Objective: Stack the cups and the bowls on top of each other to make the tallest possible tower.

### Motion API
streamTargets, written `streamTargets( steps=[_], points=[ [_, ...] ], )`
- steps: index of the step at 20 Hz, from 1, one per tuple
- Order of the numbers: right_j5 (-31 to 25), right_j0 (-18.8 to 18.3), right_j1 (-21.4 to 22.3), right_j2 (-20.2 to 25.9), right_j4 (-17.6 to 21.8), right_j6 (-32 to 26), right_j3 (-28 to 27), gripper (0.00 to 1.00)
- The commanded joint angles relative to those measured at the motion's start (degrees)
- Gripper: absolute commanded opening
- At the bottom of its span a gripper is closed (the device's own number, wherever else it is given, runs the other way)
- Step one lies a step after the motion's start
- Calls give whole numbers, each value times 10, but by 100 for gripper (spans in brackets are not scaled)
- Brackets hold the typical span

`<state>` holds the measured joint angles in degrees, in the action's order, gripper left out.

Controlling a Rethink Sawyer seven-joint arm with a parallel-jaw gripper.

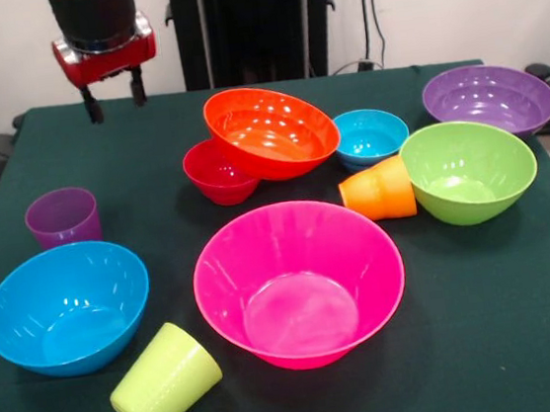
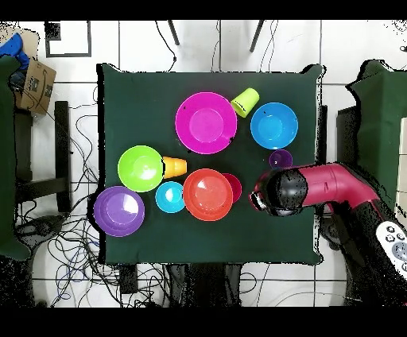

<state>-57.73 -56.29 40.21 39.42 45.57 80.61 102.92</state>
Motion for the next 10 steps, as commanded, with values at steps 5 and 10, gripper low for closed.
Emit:
streamTargets(
  steps=[5,10],
  points=[
    [-84,-7,163,-42,-45,-55,102,100],
    [-90,-2,188,-57,-31,-46,113,100]
  ],
)
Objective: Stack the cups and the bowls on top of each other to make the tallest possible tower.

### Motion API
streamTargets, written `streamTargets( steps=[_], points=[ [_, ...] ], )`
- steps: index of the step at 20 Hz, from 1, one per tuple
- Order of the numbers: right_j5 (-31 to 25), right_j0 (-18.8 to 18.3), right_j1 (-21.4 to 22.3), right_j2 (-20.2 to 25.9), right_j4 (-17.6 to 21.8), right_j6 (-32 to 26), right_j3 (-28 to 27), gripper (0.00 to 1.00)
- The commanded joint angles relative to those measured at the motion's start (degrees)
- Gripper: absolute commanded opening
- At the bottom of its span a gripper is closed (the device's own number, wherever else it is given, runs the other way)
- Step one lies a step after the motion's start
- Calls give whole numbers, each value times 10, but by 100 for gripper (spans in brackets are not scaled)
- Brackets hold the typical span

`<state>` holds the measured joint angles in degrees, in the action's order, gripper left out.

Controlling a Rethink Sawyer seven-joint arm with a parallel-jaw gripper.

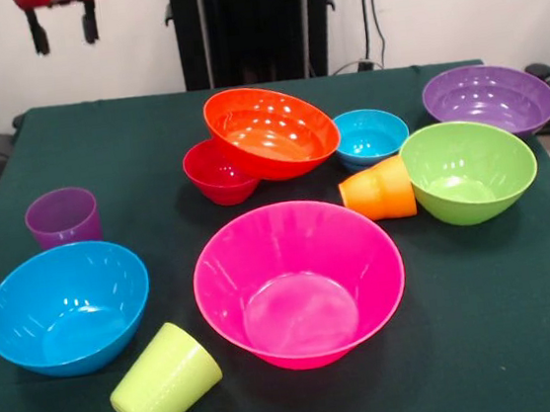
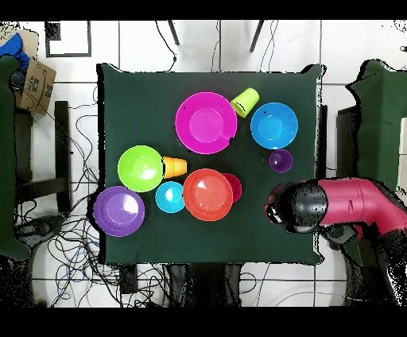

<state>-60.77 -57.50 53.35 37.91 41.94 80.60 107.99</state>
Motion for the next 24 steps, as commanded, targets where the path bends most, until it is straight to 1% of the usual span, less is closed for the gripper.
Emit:
streamTargets(
  steps=[1,4,6,8,9,10,11,14,15,17,19,22,24],
  points=[
    [-60,12,58,-46,7,-38,64,100],
    [-53,3,76,-52,-3,-33,74,100],
    [-49,2,83,-58,1,-30,80,100],
    [-58,16,79,-68,13,-11,72,100],
    [-70,30,70,-75,22,11,61,100],
    [-87,41,67,-83,30,22,51,100],
    [-94,50,67,-87,37,29,45,100],
    [-103,72,62,-99,50,40,31,100],
    [-121,78,57,-103,51,36,26,100],
    [-132,88,35,-112,54,41,15,100],
    [-110,87,23,-116,49,41,18,100],
    [-29,61,6,-106,21,13,40,100],
    [15,46,-5,-96,13,-6,51,100]
  ],
)
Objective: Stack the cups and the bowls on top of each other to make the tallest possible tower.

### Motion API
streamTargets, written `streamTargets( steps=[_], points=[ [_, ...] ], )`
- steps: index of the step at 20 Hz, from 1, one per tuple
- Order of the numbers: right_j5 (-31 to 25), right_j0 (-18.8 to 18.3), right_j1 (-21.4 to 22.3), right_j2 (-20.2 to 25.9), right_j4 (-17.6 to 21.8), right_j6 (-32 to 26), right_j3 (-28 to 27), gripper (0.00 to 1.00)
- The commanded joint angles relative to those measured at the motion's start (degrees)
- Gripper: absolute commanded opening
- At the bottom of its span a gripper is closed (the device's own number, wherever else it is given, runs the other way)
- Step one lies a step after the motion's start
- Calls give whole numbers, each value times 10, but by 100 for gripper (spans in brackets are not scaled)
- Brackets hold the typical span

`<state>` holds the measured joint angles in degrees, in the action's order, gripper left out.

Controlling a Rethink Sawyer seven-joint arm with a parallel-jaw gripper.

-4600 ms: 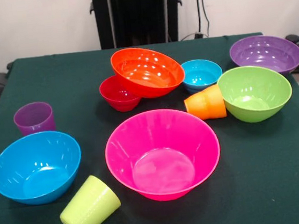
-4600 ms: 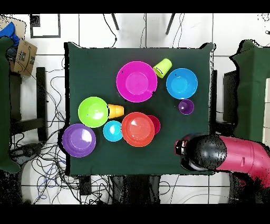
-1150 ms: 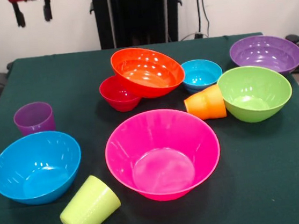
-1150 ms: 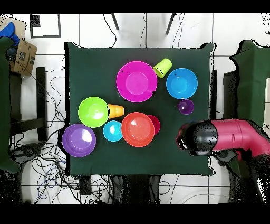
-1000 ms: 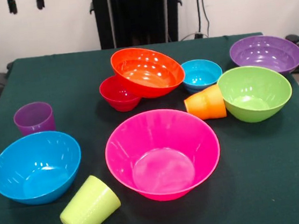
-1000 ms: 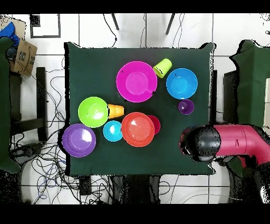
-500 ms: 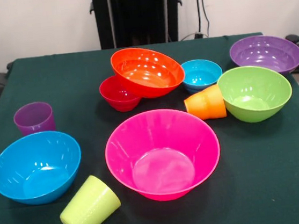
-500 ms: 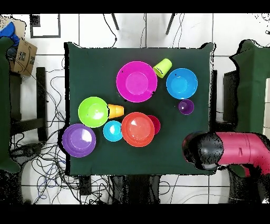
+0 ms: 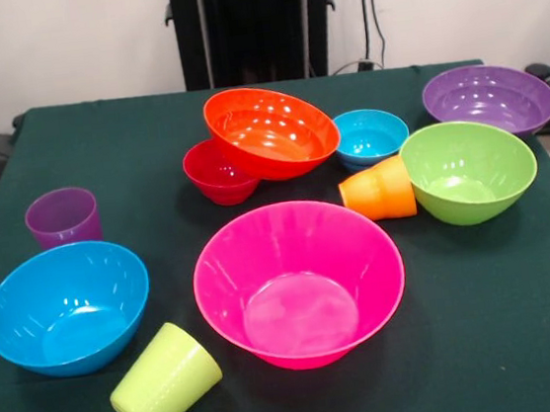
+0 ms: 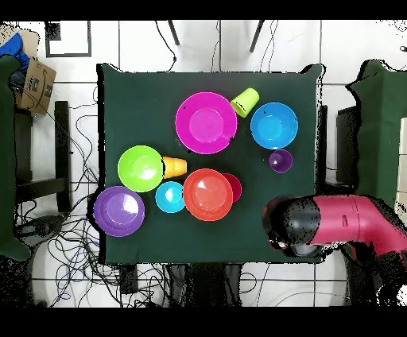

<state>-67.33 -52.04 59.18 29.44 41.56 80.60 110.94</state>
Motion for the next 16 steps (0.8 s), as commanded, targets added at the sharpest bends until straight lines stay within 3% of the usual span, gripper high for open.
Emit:
streamTargets(
  steps=[1,4,10,16],
  points=[
    [102,-15,-58,-4,12,-14,33,100],
    [163,-49,-74,19,3,-49,55,100],
    [258,-109,-63,74,-15,-89,104,100],
    [279,-123,-80,66,31,-78,111,100]
  ],
)
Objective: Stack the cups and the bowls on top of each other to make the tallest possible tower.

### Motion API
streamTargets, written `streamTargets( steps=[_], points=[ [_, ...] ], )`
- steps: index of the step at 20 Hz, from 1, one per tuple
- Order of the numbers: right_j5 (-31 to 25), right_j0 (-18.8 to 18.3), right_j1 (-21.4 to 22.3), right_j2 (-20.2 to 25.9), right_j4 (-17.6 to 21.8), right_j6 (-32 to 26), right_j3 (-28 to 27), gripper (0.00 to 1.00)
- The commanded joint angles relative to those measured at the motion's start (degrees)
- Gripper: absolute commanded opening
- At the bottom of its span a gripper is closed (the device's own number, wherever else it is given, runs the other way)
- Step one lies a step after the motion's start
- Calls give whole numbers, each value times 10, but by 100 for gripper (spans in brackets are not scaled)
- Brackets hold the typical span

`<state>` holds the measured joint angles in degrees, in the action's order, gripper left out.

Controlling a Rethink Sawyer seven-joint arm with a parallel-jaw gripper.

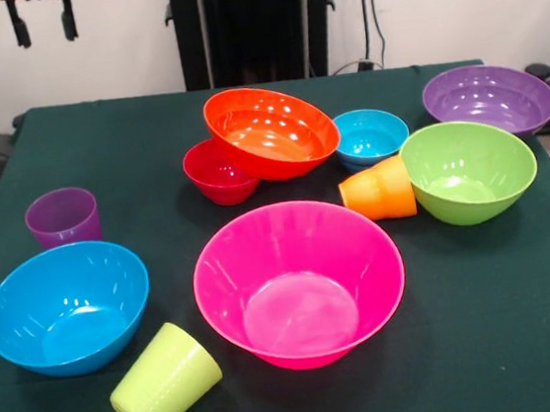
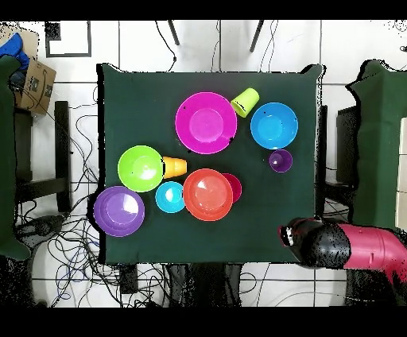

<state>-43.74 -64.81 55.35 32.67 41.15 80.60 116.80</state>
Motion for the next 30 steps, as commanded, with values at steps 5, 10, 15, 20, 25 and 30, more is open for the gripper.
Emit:
streamTargets(
  steps=[5,10,15,20,25,30],
  points=[
    [66,4,-64,24,57,-65,49,100],
    [74,0,-60,28,56,-60,54,100],
    [70,0,-45,40,45,-65,49,100],
    [51,21,-84,28,61,-56,15,100],
    [40,35,-104,-1,84,-31,7,100],
    [61,13,-91,1,94,-38,29,100]
  ],
)
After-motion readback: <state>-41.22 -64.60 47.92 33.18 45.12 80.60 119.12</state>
